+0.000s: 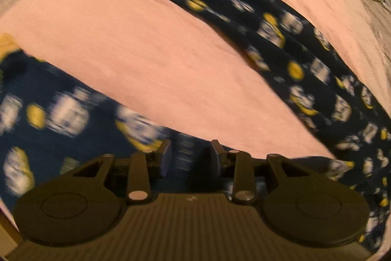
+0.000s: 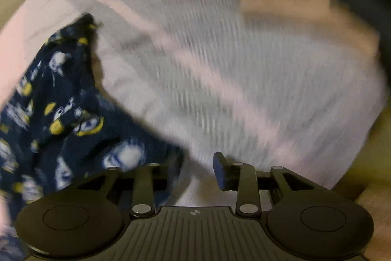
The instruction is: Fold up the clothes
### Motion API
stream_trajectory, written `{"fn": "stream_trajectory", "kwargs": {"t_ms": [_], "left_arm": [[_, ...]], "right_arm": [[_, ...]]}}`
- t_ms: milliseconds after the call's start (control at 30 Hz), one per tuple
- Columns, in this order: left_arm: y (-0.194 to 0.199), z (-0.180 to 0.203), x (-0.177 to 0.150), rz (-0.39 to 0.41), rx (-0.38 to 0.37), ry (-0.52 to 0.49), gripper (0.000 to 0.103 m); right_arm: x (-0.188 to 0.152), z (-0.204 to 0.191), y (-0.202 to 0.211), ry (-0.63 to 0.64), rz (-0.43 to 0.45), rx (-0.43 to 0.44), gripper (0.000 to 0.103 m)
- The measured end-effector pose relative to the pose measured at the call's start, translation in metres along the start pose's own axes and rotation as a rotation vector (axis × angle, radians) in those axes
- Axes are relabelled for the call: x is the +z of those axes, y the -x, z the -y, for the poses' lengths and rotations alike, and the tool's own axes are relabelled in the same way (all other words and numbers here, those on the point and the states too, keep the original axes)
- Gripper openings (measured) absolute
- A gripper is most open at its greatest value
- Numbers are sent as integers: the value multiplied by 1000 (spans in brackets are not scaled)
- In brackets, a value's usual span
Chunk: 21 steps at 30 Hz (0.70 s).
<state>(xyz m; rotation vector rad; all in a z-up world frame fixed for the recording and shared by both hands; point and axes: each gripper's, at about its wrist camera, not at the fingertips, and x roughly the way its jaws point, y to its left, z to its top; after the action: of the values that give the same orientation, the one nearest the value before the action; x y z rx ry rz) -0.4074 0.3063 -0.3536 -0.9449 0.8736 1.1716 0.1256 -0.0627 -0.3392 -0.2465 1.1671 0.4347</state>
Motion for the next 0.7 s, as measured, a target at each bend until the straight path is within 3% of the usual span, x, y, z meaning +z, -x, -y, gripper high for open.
{"fn": "stream_trajectory", "kwargs": {"t_ms": [33,67,167,200,267,300,367,433,500,533,600,700], "left_arm": [[0,-9,2,6,3,9,29],[-1,-20,4,7,0,27,29],[-10,-49,7,-12,-12,46,29],[-13,-57,7,-17,-5,36,29],[-11,-76,13,-19,2,15,27],[-10,-86,17,-20,5,4,27],[-3,-103,26,-3,20,0,27],[7,-120,34,12,20,18,27],[12,-135,35,17,9,33,29],[14,-143,34,18,3,41,31],[0,-151,28,-32,71,9,31],[-10,-157,26,-102,141,13,28]], "right_arm": [[-4,-14,10,38,60,-22,34],[-10,-25,13,44,74,17,34],[-29,-59,3,19,25,177,35],[-38,-67,-8,5,-21,177,35],[-56,-75,-29,-37,-117,23,35],[-61,-76,-27,-88,-119,-13,35],[-65,-81,-11,-178,-74,-36,35],[-66,-102,12,-107,-8,-33,35],[-71,-126,32,-4,48,31,35],[-76,-136,33,22,37,55,35],[-87,-152,27,54,-8,89,36],[-112,-160,8,87,-212,11,36]]}}
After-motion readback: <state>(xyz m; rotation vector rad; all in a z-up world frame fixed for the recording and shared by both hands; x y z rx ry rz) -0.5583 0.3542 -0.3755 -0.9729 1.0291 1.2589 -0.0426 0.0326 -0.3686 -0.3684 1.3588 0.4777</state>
